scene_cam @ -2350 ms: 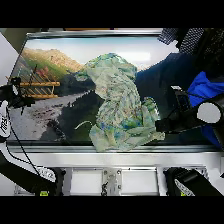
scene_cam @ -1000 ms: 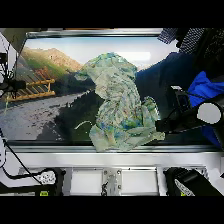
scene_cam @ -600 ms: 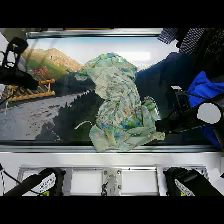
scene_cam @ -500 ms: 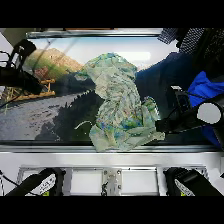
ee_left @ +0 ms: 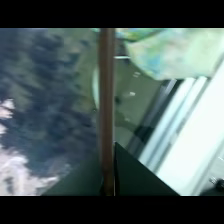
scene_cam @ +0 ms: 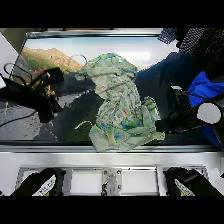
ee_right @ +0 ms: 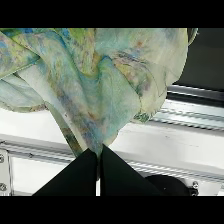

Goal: Fold the clothes and pants, and hang the long-sleeved shirts on hangers.

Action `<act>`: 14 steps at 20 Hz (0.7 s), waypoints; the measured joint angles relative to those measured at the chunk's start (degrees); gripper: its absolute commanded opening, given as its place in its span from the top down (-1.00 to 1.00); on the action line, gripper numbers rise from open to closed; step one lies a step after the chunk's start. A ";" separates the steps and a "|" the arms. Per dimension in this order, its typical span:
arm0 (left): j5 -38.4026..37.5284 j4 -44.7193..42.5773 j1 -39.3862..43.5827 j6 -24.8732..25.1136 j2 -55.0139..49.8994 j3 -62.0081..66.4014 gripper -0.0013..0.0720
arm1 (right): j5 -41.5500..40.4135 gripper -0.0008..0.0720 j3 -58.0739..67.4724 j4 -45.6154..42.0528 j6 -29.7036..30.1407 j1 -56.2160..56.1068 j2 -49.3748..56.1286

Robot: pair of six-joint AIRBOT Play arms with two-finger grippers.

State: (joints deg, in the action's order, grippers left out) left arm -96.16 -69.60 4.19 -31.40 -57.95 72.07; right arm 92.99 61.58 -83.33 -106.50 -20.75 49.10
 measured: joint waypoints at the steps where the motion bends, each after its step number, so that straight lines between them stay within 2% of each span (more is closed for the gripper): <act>1: -0.28 0.63 0.59 0.61 1.62 -3.04 0.95 | 0.00 0.94 0.00 0.02 0.00 0.00 0.00; 9: 1.40 5.84 2.16 5.70 13.35 -25.31 0.95 | 0.00 0.94 0.00 0.00 0.00 0.00 0.00; 14: 4.28 6.51 3.54 8.85 14.23 -32.96 0.95 | 0.00 0.94 0.00 0.00 0.00 0.00 0.00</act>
State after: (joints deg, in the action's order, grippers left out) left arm -91.88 -63.09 7.73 -22.55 -43.72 39.11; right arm 92.99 61.58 -83.33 -106.50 -20.75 49.10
